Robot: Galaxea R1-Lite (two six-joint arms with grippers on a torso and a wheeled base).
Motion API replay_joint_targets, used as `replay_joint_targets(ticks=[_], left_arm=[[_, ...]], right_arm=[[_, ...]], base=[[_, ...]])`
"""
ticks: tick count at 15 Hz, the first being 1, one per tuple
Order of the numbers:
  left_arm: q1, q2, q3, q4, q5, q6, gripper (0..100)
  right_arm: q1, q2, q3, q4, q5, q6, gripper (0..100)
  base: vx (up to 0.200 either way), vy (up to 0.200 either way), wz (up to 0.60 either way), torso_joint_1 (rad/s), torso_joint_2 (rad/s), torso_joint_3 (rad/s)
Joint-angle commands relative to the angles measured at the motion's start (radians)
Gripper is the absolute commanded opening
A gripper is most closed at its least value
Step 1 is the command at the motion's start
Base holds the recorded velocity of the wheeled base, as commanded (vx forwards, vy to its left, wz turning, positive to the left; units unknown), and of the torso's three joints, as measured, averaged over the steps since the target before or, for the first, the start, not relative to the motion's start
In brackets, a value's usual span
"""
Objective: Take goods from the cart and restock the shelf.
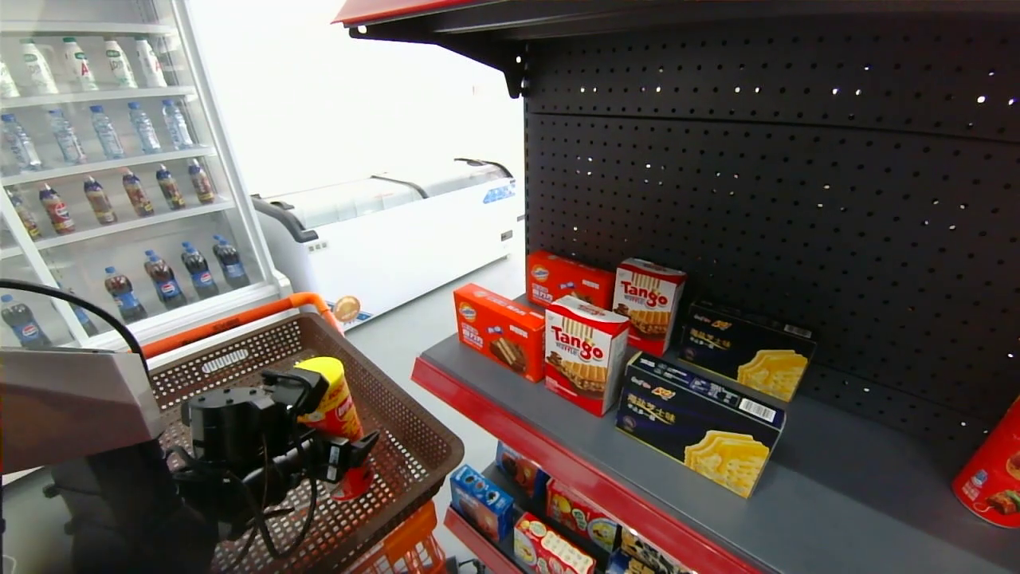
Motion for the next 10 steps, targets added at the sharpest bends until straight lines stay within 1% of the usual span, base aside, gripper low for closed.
replay_joint_targets(ticks=[1,2,4,5,6,7,8,10], left_arm=[[-0.002,0.052,-0.043,-0.007,-0.001,0.002,100],[0.0,0.064,-0.074,-0.005,0.0,0.002,100],[0.0,0.072,-0.101,-0.008,-0.001,0.002,100],[0.003,0.074,-0.129,0.009,0.011,0.003,100],[0.003,0.074,-0.127,0.012,0.033,0.003,100],[0.006,0.071,-0.123,0.021,0.042,0.003,100],[0.006,0.061,-0.124,0.039,0.043,0.008,100],[-0.005,0.014,-0.137,0.071,0.047,-0.003,100]], right_arm=[[0.0,0.001,0.0,0.0,0.0,0.0,100],[0.0,-0.001,0.0,0.0,0.0,0.0,100],[0.0,-0.001,0.0,0.0,0.0,0.0,100],[0.0,0.001,0.0,0.0,0.0,0.0,100],[0.0,-0.001,0.0,0.0,0.0,0.0,100],[0.0,-0.001,0.0,0.0,0.0,0.0,100],[0.0,-0.001,0.0,0.0,0.0,0.0,100],[0.0,-0.001,0.0,0.0,0.0,0.0,100]], base=[[0.0,0.0,0.0,0.0,0.0,0.0],[0.0,0.0,0.0,0.0,0.0,0.0],[0.0,0.0,0.0,0.0,0.0,0.0],[0.0,0.0,0.0,0.0,0.0,0.0],[0.0,0.0,0.0,0.0,0.0,0.0],[0.0,0.0,0.0,0.0,0.0,0.0],[0.0,0.0,0.0,0.0,0.0,0.0],[0.0,0.0,0.0,0.0,0.0,0.0]])
